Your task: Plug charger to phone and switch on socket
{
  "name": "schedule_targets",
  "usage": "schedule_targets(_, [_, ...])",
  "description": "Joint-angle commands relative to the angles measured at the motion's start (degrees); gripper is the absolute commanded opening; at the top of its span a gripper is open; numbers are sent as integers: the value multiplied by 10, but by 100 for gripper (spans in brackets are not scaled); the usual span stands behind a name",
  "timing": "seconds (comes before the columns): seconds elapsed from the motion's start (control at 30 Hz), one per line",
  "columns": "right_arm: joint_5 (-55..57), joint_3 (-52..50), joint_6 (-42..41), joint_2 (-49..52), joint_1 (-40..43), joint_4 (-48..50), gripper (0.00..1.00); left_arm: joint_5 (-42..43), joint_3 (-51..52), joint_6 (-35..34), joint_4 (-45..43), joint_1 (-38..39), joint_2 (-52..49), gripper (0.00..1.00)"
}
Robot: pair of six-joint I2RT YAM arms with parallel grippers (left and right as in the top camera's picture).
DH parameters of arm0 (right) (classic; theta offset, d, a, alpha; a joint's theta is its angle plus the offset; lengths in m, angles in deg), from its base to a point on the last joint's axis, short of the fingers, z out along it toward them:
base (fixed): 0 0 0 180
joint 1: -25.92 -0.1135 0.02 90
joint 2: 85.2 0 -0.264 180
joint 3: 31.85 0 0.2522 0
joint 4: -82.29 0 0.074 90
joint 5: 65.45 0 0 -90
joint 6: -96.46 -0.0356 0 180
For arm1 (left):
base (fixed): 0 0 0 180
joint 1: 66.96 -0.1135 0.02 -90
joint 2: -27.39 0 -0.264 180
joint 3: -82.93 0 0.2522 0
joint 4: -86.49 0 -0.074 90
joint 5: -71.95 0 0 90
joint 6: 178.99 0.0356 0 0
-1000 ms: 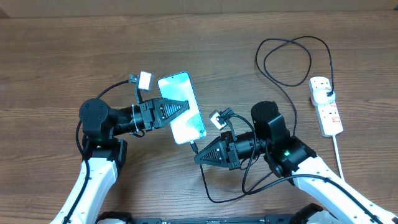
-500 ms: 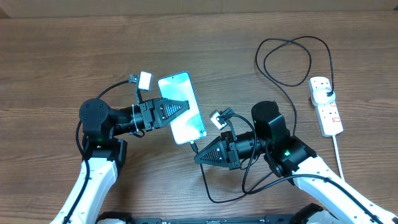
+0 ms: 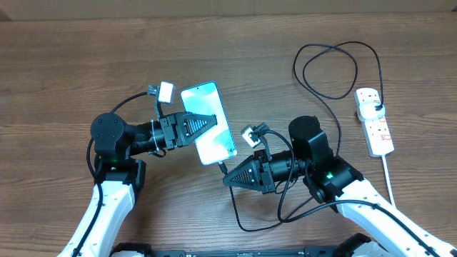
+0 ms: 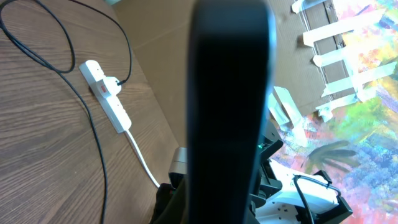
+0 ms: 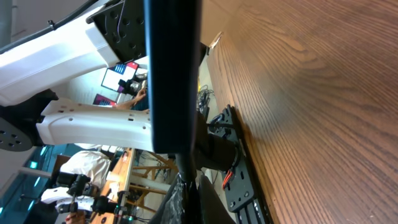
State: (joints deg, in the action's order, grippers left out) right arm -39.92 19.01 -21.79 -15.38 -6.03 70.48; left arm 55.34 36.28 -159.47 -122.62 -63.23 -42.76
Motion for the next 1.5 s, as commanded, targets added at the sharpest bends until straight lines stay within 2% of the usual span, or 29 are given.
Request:
schedule_targets(0.0, [31, 1, 1, 2, 7, 12, 4, 27, -3, 12, -4, 4, 4, 4])
schedule_targets(0.63, [37, 2, 1, -37, 12, 23, 4, 30, -3, 17, -4, 4, 4, 4])
schedule_targets(0.97, [120, 1, 2, -28, -6, 23, 4, 31, -3, 17, -4, 4, 4, 4])
schedule_targets(1.47, [119, 1, 2, -46, -1, 22, 4, 31, -3, 20, -4, 4, 4, 4])
